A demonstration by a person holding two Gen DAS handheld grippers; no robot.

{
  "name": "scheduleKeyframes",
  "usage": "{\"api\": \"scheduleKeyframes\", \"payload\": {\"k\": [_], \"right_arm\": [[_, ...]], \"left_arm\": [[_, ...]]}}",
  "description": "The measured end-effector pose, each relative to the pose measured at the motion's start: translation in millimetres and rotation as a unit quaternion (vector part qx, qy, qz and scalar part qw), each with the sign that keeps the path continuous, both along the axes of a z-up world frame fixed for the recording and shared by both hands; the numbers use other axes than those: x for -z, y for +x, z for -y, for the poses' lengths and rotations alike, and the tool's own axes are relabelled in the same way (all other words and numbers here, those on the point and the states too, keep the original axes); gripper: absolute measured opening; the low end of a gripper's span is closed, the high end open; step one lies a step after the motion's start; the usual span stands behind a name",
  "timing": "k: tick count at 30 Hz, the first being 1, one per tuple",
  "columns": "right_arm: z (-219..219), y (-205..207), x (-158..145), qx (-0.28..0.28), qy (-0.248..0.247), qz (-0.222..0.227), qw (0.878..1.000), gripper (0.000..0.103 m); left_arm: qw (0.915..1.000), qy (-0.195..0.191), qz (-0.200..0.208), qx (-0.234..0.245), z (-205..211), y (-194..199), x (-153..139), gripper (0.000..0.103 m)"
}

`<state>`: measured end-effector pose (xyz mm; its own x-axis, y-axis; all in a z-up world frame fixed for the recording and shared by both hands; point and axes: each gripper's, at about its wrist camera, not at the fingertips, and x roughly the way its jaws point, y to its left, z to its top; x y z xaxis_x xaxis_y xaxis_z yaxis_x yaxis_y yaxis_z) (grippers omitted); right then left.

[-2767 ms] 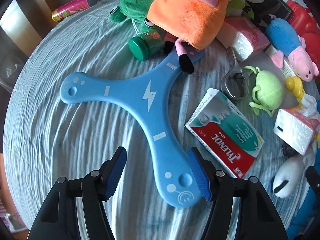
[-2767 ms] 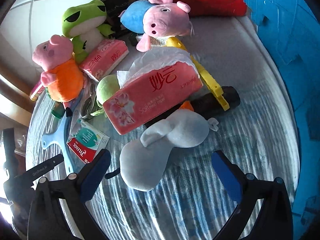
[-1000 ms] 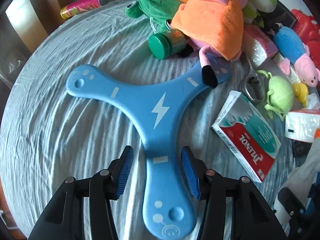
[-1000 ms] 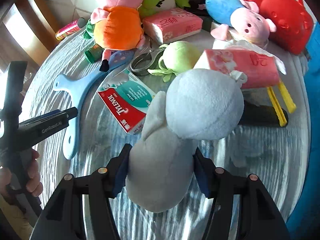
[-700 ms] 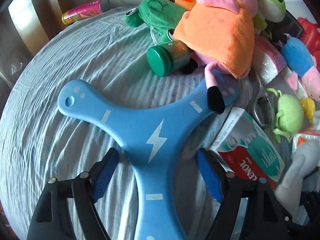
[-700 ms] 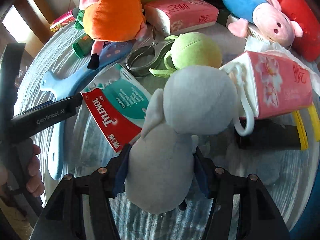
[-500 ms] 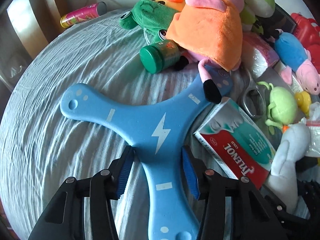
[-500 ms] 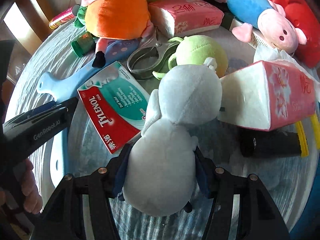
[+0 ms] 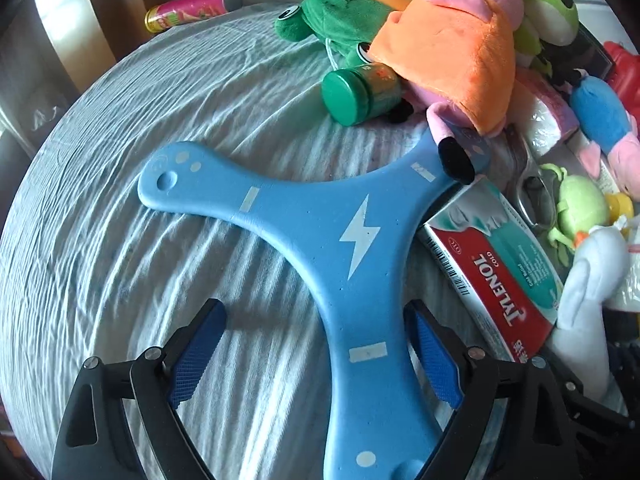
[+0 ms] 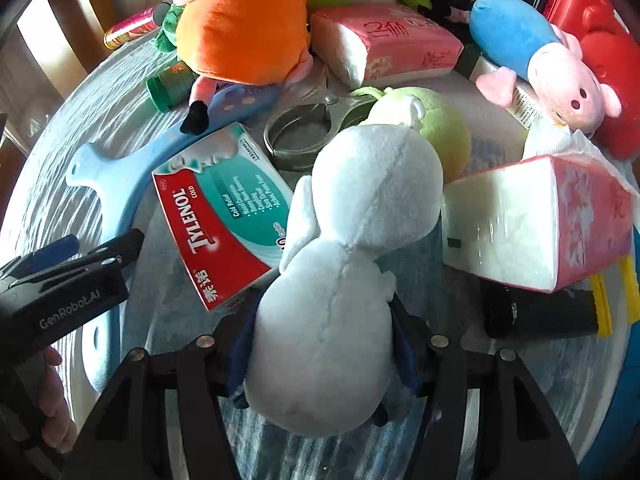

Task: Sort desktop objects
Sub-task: 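Grasp the blue boomerang with the left tool while the right tool lifts the white plush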

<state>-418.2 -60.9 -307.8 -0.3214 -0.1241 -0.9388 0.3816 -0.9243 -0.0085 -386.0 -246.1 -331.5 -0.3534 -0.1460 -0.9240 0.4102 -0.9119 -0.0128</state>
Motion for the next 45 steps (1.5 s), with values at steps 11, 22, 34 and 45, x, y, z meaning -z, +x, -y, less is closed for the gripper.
{"api": "scheduleKeyframes", "payload": {"k": [11, 22, 34, 45], "right_arm": [[8, 1, 0, -0.009, 0.012, -0.014, 1.0, 0.058], [2, 36, -40, -0.027, -0.002, -0.05, 0.998, 0.058], [-28, 110, -158, -0.048, -0.044, -0.164, 0.984, 0.058], [-61, 170, -243, -0.019, -0.055, -0.254, 0.966, 0.058]], "left_arm": [[0.9991, -0.027, -0.021, 0.026, -13, 14, -16, 0.04], [0.9924, -0.082, -0.08, 0.046, -58, 82, -87, 0.039], [0.9777, -0.124, -0.169, 0.01, -81, 156, -186, 0.039], [0.9646, -0.119, -0.232, 0.039, -94, 202, -245, 0.039]]}}
